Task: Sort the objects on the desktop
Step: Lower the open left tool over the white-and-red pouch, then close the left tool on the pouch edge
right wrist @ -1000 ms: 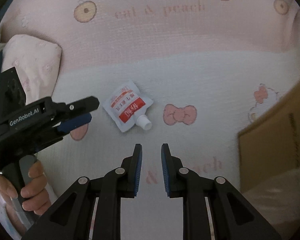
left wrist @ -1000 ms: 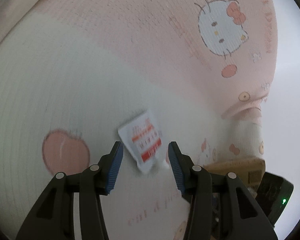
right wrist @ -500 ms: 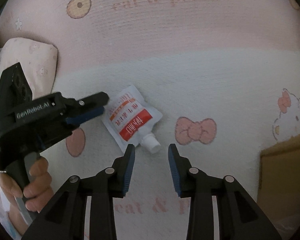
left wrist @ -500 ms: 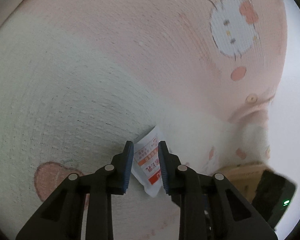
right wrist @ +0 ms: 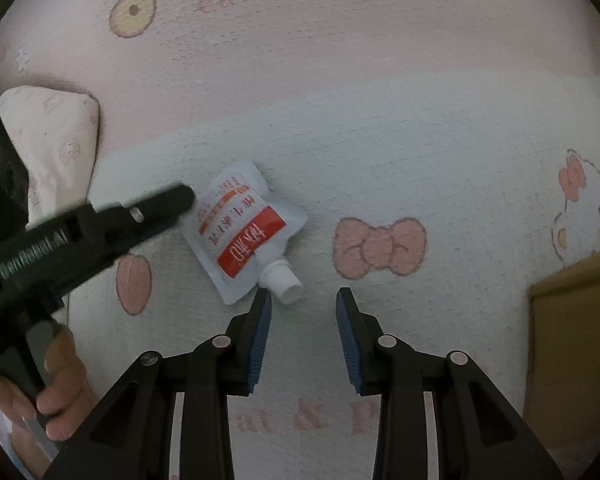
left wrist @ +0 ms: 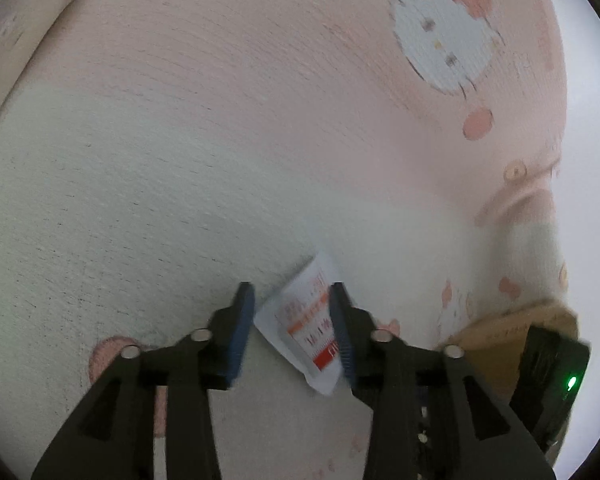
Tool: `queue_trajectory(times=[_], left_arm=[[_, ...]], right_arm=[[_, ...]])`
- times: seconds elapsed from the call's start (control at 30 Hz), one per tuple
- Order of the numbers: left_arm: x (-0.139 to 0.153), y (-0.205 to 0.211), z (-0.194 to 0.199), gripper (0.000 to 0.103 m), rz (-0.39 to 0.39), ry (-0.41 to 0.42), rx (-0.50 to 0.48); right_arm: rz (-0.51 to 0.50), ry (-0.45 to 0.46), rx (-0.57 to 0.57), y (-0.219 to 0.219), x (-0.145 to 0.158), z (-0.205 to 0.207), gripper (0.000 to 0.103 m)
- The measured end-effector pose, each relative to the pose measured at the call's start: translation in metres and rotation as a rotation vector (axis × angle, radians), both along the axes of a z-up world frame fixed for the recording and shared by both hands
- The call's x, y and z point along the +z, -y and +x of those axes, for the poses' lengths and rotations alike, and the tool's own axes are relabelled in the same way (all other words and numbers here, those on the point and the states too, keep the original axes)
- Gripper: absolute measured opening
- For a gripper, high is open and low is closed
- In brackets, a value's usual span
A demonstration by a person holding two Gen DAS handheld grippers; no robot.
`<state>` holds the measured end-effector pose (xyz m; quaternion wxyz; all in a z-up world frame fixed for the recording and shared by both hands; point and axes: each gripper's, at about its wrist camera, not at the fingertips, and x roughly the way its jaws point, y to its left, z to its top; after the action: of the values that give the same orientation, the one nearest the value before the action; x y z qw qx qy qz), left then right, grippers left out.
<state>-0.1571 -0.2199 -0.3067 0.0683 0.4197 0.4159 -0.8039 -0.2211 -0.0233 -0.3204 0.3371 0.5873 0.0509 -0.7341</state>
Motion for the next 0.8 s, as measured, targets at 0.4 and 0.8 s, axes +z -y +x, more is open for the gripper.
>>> queue_trajectory(times=[0.4, 0.8], left_arm=[[-0.029, 0.021, 0.000, 0.044, 0.268, -0.033, 0.067], [-0.021, -0.002, -0.001, 0.043, 0.223, 0.009, -0.060]], right_arm=[[-0.020, -0.094, 0.052, 0.007, 0.004, -0.001, 0.027], [-0.060, -0.057, 0.008, -0.007, 0.003, -0.002, 0.027]])
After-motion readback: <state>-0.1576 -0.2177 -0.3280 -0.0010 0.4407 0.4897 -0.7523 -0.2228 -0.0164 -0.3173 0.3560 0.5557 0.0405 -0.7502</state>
